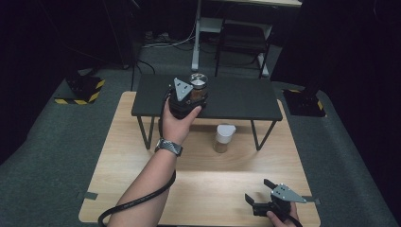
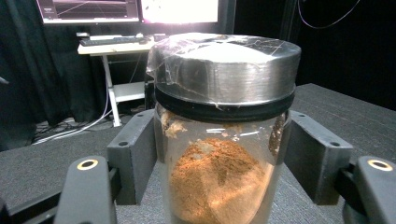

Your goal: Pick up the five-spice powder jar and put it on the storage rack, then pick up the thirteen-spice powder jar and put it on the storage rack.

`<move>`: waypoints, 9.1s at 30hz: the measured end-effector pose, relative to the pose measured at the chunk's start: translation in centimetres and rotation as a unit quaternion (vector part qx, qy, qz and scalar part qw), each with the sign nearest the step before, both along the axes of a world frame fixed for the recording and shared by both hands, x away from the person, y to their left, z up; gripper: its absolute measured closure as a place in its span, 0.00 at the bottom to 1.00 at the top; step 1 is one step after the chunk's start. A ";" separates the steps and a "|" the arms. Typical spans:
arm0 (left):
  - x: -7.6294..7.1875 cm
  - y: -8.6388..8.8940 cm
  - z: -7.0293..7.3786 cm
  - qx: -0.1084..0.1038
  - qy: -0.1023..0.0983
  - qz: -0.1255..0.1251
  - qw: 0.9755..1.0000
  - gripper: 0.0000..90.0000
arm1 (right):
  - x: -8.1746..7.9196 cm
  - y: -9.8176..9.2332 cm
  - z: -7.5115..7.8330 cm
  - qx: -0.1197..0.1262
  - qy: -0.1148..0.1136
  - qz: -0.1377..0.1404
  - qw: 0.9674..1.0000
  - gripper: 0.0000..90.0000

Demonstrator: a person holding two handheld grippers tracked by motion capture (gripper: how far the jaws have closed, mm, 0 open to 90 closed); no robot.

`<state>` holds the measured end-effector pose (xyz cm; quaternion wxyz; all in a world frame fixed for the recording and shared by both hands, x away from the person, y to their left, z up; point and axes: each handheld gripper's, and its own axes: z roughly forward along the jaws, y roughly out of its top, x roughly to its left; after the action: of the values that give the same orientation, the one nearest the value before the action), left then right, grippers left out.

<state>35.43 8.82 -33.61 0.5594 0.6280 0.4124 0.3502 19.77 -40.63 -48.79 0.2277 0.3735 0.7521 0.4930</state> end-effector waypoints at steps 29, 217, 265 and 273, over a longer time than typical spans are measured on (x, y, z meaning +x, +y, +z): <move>-1.9 2.0 -0.7 -0.030 -0.015 -0.026 0.999 0.01 | 0.0 0.0 0.0 0.000 -0.002 0.001 1.000 0.00; -15.9 7.7 -17.0 0.055 0.112 -0.097 0.987 0.01 | 1.3 2.2 3.8 0.025 -0.040 -0.033 0.998 0.00; -16.1 8.0 -17.3 0.045 0.107 -0.100 0.988 0.01 | 12.1 9.8 0.3 0.023 -0.027 -0.045 0.998 0.01; -16.1 8.0 -17.3 0.045 0.107 -0.099 0.988 0.01 | 13.7 11.0 -0.3 0.026 -0.031 -0.048 0.998 0.11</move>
<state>19.36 16.83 -50.92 0.5149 0.7245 0.3892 0.2420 33.48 -29.62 -49.11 0.2646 0.3997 0.7128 0.5120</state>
